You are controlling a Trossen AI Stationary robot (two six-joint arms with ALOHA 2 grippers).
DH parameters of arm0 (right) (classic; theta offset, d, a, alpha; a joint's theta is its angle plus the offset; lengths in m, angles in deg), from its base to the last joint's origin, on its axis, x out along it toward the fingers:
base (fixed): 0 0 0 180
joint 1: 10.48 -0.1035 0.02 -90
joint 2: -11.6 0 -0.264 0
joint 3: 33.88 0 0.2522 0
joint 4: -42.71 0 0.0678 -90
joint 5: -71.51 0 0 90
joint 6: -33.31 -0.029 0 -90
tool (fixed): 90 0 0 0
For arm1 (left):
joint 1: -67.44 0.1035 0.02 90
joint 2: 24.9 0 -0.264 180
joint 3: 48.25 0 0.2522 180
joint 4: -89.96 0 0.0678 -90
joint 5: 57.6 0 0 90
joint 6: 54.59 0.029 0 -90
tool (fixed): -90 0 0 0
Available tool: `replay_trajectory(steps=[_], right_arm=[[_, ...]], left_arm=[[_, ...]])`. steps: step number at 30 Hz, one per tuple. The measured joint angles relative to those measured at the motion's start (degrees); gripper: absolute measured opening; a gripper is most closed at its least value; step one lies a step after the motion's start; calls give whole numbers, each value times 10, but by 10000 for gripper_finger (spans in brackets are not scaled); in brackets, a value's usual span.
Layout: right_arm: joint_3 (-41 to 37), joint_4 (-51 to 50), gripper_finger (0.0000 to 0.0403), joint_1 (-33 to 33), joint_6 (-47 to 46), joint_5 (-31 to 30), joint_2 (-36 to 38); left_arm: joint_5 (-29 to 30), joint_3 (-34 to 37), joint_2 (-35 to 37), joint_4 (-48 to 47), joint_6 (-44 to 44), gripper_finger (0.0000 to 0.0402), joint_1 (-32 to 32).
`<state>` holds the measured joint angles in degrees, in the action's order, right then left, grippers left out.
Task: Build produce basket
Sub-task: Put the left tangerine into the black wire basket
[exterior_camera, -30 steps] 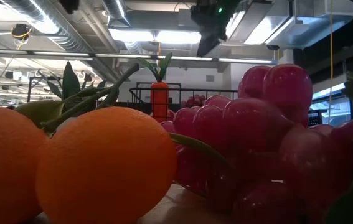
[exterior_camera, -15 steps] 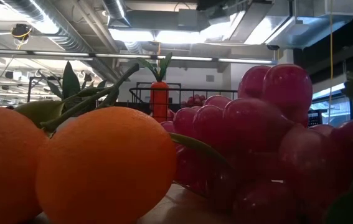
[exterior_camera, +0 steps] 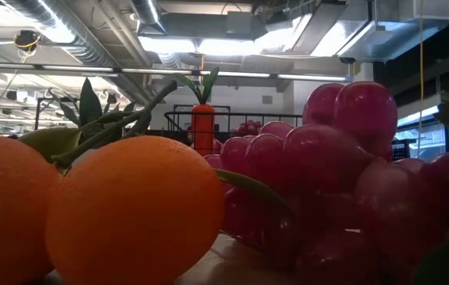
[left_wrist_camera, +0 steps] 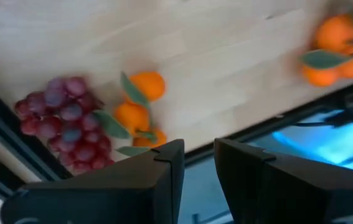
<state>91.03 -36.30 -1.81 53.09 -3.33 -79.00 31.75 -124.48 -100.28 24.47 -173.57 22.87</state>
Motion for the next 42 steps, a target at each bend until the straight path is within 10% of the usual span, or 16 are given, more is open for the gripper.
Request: replay_trajectory(steps=[42], right_arm=[[0, 13, 87, -9, -62, -5, -1]], left_arm=[[-15, 18, -135, 66, -20, 78, -79]])
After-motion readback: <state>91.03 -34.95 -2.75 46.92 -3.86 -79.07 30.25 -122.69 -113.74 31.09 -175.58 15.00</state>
